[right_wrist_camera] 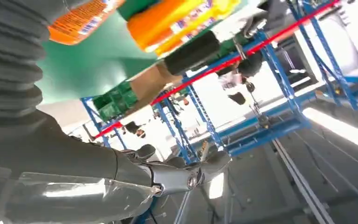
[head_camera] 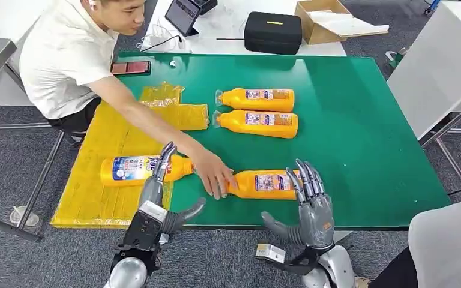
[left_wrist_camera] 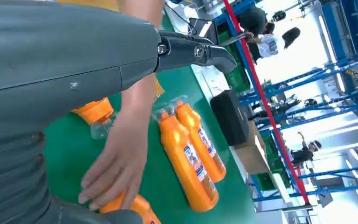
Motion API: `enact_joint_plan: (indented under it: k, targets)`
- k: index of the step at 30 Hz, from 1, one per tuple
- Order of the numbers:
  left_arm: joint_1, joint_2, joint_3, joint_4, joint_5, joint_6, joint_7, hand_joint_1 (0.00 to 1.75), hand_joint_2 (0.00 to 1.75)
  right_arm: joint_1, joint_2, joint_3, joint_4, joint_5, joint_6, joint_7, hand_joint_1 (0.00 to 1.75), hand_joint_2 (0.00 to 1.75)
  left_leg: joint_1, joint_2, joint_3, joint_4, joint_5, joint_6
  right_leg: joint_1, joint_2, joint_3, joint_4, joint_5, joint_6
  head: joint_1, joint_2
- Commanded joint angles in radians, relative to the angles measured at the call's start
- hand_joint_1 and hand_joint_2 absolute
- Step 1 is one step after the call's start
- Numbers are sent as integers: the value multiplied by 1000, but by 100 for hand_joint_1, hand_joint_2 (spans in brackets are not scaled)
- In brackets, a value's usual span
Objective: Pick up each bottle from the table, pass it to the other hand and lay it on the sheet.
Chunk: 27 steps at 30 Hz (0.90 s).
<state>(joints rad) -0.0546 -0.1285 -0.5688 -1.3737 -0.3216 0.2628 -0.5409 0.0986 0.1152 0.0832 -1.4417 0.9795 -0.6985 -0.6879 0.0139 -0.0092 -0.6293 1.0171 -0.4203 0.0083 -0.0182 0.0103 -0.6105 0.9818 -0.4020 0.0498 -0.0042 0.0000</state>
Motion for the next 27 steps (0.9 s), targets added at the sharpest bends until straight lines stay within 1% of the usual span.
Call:
enact_joint_plan:
  k: [1, 3, 4, 6, 7, 8, 9, 10, 11, 13, 14, 15, 16, 18, 20, 21, 22, 23, 24, 25, 27]
  targets:
    - [-9, -35, -57, 52, 48, 89, -19, 0, 175, -116, -124, -20, 320, -46, 0, 61, 0, 175, 0, 0, 5, -2, -1, 1, 1, -2, 6, -3, -1, -1, 0, 0]
    - [-10, -36, -57, 53, 49, 95, -20, 0, 175, -120, -122, -27, 326, -41, 0, 63, 0, 175, 0, 0, 5, -2, -1, 1, 1, -1, 6, -3, 0, -2, 0, 0]
    - [-10, -36, -57, 53, 49, 95, -20, 0, 175, -120, -122, -27, 326, -41, 0, 63, 0, 175, 0, 0, 3, -1, 0, 1, 1, -1, 3, -2, 0, -1, 0, 0]
    - [-19, -32, -62, 63, 27, 152, -35, 0, 175, -146, -107, -41, 369, -56, 0, 42, 0, 175, 0, 1, 4, -1, -1, 1, 0, 0, 5, -2, 0, -2, 0, 0]
    - [-28, -29, -66, 70, 10, 179, -39, 0, 175, -160, -104, -44, 382, -40, 0, 42, 0, 175, 0, 2, 6, -2, -1, 1, 1, 0, 6, -2, 0, -3, 0, 0]
    - [-33, -29, -67, 75, -11, 207, -45, 0, 175, -173, -103, -33, 404, -67, 0, 34, 0, 175, 0, 1, 5, -2, -1, 0, 1, -1, 6, -2, 0, -2, 0, 0]
    - [-39, -29, -69, 79, -10, 207, -44, 0, 175, -189, -100, -37, 409, -48, 0, 31, 0, 0, 0, 1, 4, -1, -1, 0, 1, -1, 4, -2, 0, -2, 0, 0]
    - [-44, -30, -70, 79, 7, 197, -41, 0, 175, -201, -88, -66, 417, -5, 0, 34, 0, 0, 0, 1, 2, -1, 0, 0, 1, 0, 2, -1, 0, -1, 0, 0]
    - [-48, -30, -76, 81, 9, 196, -43, 0, 175, -212, -75, -97, 426, 30, 0, 21, 0, 0, 0, 2, 4, -1, -1, 0, 1, 0, 4, -1, 0, -2, 0, 0]
    - [-50, -30, -78, 82, 8, 199, -45, 0, 175, -218, -71, -106, 432, 39, 0, 17, 0, 0, 0, 1, 2, -1, 0, 0, 1, 0, 2, -1, 0, -1, 0, 0]
    - [-55, -29, -88, 87, 0, 204, -51, 0, 175, -227, -61, -131, 431, 79, 0, 8, 0, 0, 0, 2, 4, -1, 0, 0, 1, 0, 4, -1, 0, -2, 0, 0]
    - [-60, -27, -98, 92, -5, 202, -53, 0, 175, -239, -56, -136, 439, 83, 0, -5, 0, 0, 0, 1, 3, -1, 0, 0, 1, -1, 3, -1, 0, -1, 0, 0]
    - [-64, -27, -103, 96, -5, 199, -53, 0, 175, -251, -55, -136, 449, 95, 0, -7, 0, 0, 0, 1, 5, -1, -1, 1, 1, -1, 5, -1, 0, -2, 0, 0]
    - [-66, -27, -105, 98, -5, 198, -53, 0, 175, -254, -53, -140, 451, 101, 0, -5, 0, 0, 0, 0, 3, -1, 0, 0, 1, -1, 3, -1, 0, -1, 0, 0]
    - [-69, -33, -103, 101, 6, 196, -49, 0, 175, -263, -52, -141, 464, 100, 0, -4, 0, 0, 0, 2, 5, -1, -1, 1, 1, 0, 4, -1, 0, -2, 0, 0]
    - [-71, -36, -103, 104, 18, 194, -50, 0, 175, -272, -58, -146, 479, 123, 0, 16, 0, 0, 0, 1, 3, -1, 0, 0, 1, -1, 4, -1, 0, -2, 0, 0]
    - [-78, -44, -100, 112, 51, 184, -46, 0, 175, -302, -76, -134, 549, 135, 0, 63, 0, 0, 0, 1, 2, -1, 0, 0, 0, 0, 2, -1, 0, -1, 0, 0]
    - [-85, -46, -100, 119, 60, 183, -43, 0, 175, -341, -95, -119, 633, 140, 0, 127, 0, 0, 0, 1, 4, -1, -1, 0, 1, -1, 4, -1, 0, -2, 0, 0]
    - [-93, -47, -100, 123, 59, 187, -45, 0, 175, -366, -110, -102, 674, 148, 0, 150, 0, 0, 0, 1, 3, -1, 0, 0, 1, 0, 3, -1, 0, -1, 0, 0]
    - [-93, -47, -100, 123, 59, 187, -45, 0, 175, -366, -110, -102, 674, 148, 0, 150, 0, 0, 0, 2, 4, -1, -1, 0, 1, 0, 5, -2, 0, -2, 0, 0]
    - [-97, -44, -97, 128, 65, 188, -42, 0, 175, -404, -112, -89, 746, 105, 0, 164, 0, 0, 0, 0, 2, -1, 0, 0, 1, 0, 2, -1, 1, -1, 0, 0]
